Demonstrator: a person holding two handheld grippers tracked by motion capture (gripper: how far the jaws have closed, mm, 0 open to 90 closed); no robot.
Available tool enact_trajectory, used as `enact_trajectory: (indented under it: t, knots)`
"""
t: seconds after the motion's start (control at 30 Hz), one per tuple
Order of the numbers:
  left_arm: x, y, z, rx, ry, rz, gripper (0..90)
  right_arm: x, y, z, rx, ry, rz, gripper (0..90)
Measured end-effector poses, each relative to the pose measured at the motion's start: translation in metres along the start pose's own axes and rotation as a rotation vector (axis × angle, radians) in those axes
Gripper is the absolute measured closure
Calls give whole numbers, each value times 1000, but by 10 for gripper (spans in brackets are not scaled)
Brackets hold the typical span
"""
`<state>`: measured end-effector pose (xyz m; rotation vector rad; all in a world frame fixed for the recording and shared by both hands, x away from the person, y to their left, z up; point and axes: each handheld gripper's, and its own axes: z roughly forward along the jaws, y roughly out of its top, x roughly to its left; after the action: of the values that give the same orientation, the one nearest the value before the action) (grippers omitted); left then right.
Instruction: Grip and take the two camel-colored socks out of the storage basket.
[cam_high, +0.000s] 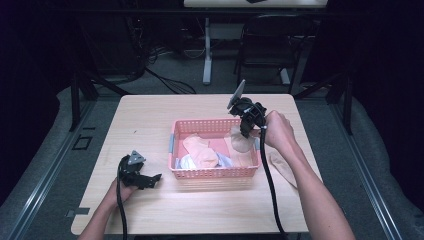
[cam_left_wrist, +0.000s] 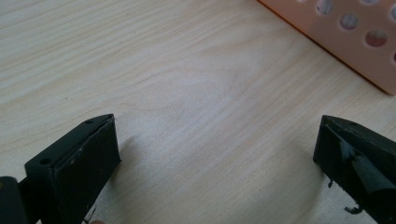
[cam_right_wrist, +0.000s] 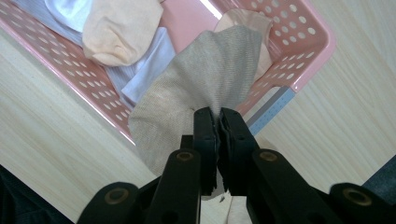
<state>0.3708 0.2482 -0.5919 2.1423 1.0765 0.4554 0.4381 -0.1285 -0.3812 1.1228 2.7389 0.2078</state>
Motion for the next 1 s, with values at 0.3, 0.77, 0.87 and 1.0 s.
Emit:
enact_trajectory:
  t: [0.3,0.77,0.87,1.0]
  knots:
    - [0,0,0,0,0,0,0,-5,-9,-10,-14,-9,17,856]
    - [0,0,0,-1,1,-2,0,-28,-47,-27,-27,-43,85,856]
    - [0,0,0,-1,1,-2,0,-35,-58,-29,-33,-49,105,856]
    - [0,0,0,-1,2,-4,0,-45,-74,-32,-40,-52,149,856]
